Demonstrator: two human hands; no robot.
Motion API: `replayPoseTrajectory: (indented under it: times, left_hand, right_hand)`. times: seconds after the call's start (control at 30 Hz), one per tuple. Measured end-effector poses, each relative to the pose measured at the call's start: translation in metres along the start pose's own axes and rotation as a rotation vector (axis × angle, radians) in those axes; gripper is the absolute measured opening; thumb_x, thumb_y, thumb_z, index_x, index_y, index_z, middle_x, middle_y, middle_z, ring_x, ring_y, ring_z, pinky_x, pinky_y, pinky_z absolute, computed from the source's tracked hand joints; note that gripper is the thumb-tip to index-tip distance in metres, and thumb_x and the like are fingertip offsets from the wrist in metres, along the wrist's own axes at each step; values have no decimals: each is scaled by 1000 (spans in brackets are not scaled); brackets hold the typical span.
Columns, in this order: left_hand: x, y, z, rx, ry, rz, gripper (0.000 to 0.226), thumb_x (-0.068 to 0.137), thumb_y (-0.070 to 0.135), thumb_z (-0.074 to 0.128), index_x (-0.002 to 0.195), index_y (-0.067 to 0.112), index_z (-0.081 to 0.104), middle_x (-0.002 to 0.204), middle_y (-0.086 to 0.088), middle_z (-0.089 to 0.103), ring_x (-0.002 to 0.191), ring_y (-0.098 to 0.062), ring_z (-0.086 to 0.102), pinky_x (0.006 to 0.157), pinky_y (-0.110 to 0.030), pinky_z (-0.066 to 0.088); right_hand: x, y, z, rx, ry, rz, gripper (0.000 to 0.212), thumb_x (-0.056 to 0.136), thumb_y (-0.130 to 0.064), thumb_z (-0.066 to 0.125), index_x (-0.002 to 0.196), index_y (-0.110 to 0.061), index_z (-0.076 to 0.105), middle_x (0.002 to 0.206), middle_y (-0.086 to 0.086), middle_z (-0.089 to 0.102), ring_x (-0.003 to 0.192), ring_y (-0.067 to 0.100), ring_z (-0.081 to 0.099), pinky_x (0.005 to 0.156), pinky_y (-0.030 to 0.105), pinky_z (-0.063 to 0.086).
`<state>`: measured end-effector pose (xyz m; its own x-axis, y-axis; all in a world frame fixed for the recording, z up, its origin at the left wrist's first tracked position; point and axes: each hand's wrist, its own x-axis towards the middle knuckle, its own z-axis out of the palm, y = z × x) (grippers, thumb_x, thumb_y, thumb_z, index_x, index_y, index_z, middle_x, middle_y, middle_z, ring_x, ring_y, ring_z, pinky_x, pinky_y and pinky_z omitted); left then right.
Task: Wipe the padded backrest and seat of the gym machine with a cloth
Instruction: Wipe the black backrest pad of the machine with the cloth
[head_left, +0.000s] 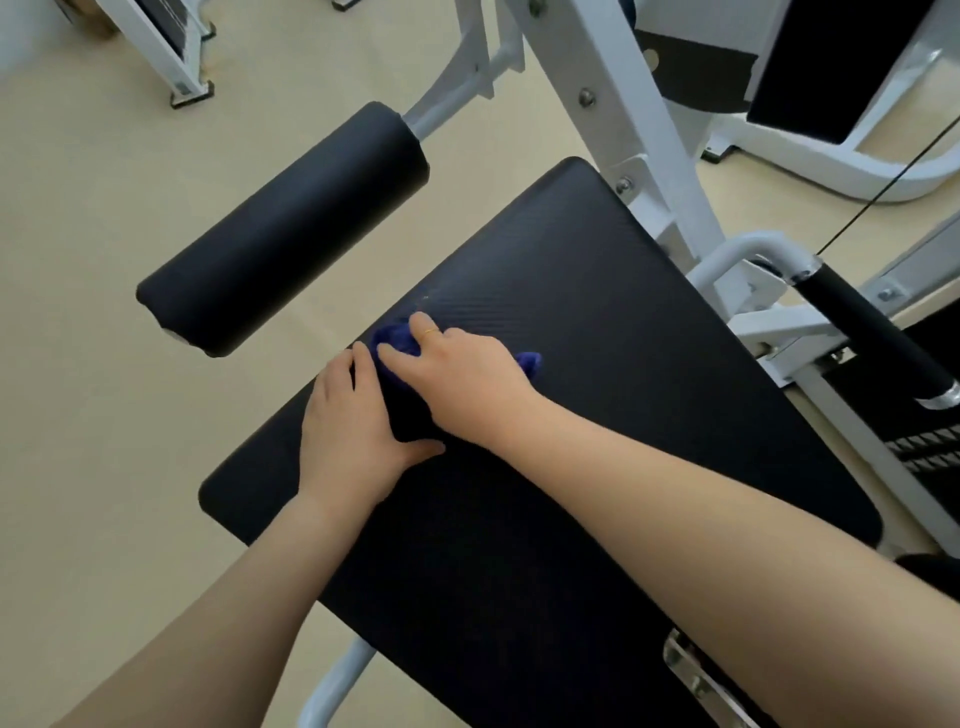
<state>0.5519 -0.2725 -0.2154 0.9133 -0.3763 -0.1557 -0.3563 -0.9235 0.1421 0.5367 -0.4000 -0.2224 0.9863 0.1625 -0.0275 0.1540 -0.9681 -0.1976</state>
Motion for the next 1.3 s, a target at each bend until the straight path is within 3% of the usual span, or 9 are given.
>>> replayPoseTrajectory:
  times: [0.07,0.23,0.47,0.7,0.93,1.07,1.13,1.23,1.3]
  left_hand:
    - [-1,0,2,-2,14,-3,119,56,47,83,145,7,14,147,-13,30,136,-27,28,112,-40,29]
    - [-2,-2,5,-44,35,-8,125,56,49,82,147,11,4,151,-10,26,139,-24,25,113,-39,27]
    - [-6,-5,7,-88,66,-16,125,57,43,83,147,7,3,144,-12,38,133,-26,36,111,-44,29]
    - [-12,-4,13,-51,68,-40,118,63,48,78,146,9,3,152,-12,24,140,-27,23,115,-42,23]
    - [-24,4,11,34,21,-77,101,77,41,69,147,4,6,156,-17,4,144,-30,8,116,-40,12]
    - [-50,20,23,90,108,79,80,79,19,67,143,0,24,149,-21,27,135,-35,29,112,-43,22]
    - [-60,29,29,66,116,77,81,80,29,66,143,1,23,147,-19,31,134,-33,33,112,-43,23]
    - [-64,35,36,109,-54,40,106,75,65,54,147,10,0,156,-14,5,144,-28,7,116,-40,5]
    - [-67,34,41,198,-113,53,116,69,71,55,147,13,-9,156,-15,-11,144,-29,-6,116,-43,1]
  right_hand:
    - [4,20,-5,-27,12,23,48,92,-16,47,137,-26,33,137,14,32,98,30,53,58,35,38]
    - [21,36,-10,82,130,444,42,89,-12,49,129,-23,41,134,15,35,90,31,54,61,36,37]
    - [-9,-18,7,32,32,28,50,93,-17,44,140,-28,32,129,13,37,90,31,58,57,37,37]
    - [-7,70,-9,24,62,554,49,91,-11,43,136,-29,37,133,18,35,80,35,51,63,37,37]
    - [-42,-9,13,33,-99,153,62,90,-23,54,144,-27,23,131,16,37,85,34,60,59,35,38]
    - [-62,2,12,-80,-150,-44,59,96,-22,42,147,-33,16,134,16,35,84,32,61,56,34,35]
    - [-60,33,5,-110,-136,64,58,95,-22,43,145,-37,17,131,15,35,86,32,59,58,35,36]
    - [-56,60,4,-107,-59,343,60,93,-18,45,144,-38,20,131,16,36,74,30,49,59,35,36]
    - [-54,51,9,-49,-27,425,61,91,-17,47,144,-36,23,133,16,36,73,32,51,61,35,36]
